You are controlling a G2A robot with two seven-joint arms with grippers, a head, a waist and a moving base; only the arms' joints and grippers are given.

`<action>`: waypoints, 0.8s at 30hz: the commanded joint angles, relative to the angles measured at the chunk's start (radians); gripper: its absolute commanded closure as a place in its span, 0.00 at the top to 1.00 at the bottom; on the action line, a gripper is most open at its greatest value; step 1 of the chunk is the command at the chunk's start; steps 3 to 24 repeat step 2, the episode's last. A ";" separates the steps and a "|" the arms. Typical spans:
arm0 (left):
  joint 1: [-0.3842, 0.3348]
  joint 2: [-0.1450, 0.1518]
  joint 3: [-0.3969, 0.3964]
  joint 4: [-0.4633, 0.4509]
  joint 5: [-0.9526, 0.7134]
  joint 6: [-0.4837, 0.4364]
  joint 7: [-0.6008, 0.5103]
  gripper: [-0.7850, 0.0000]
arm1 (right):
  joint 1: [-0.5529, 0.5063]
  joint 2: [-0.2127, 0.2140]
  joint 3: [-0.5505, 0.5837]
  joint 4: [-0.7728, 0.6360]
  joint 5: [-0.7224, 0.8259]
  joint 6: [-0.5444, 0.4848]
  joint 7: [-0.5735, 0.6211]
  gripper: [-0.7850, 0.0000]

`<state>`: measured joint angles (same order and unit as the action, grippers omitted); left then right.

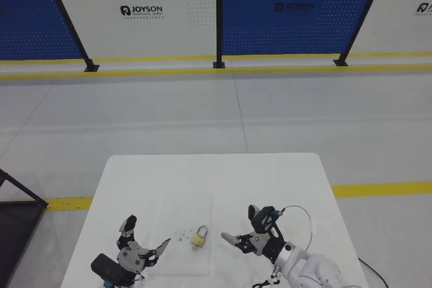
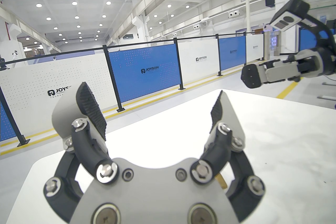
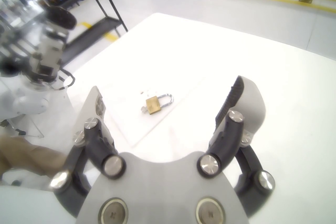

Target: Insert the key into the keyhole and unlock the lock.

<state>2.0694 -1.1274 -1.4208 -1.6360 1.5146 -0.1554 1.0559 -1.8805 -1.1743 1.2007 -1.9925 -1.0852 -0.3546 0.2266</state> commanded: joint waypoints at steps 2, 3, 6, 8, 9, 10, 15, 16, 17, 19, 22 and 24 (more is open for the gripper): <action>0.000 0.000 0.000 0.000 0.000 0.000 -0.001 1.00 | 0.000 0.000 0.000 0.000 0.000 0.000 0.000 1.00; 0.000 0.000 0.000 0.000 0.000 0.000 -0.001 1.00 | 0.000 0.000 0.000 0.000 0.000 0.000 0.000 1.00; 0.000 0.000 0.000 0.000 0.000 0.000 -0.001 1.00 | 0.000 0.000 0.000 0.000 0.000 0.000 0.000 1.00; 0.000 0.000 0.000 0.000 0.000 0.000 -0.001 1.00 | 0.000 0.000 0.000 0.000 0.000 0.000 0.000 1.00; 0.000 0.000 0.000 0.000 0.000 0.000 -0.001 1.00 | 0.000 0.000 0.000 0.000 0.000 0.000 0.000 1.00; 0.000 0.000 0.000 0.000 0.000 0.000 -0.001 1.00 | 0.000 0.000 0.000 0.000 0.000 0.000 0.000 1.00; 0.000 0.000 0.000 0.000 0.000 0.000 -0.001 1.00 | 0.000 0.000 0.000 0.000 0.000 0.000 0.000 1.00; 0.000 0.000 0.000 0.000 0.000 0.000 -0.001 1.00 | 0.000 0.000 0.000 0.000 0.000 0.000 0.000 1.00; 0.000 0.000 0.000 0.000 0.000 0.000 -0.001 1.00 | 0.000 0.000 0.000 0.000 0.000 0.000 0.000 1.00; 0.000 0.000 0.000 0.000 0.000 0.000 -0.001 1.00 | 0.000 0.000 0.000 0.000 0.000 0.000 0.000 1.00; 0.000 0.000 0.000 0.000 0.000 0.000 -0.001 1.00 | 0.000 0.000 0.000 0.000 0.000 0.000 0.000 1.00; 0.000 0.000 0.000 0.000 0.000 0.000 -0.001 1.00 | 0.000 0.000 0.000 0.000 0.000 0.000 0.000 1.00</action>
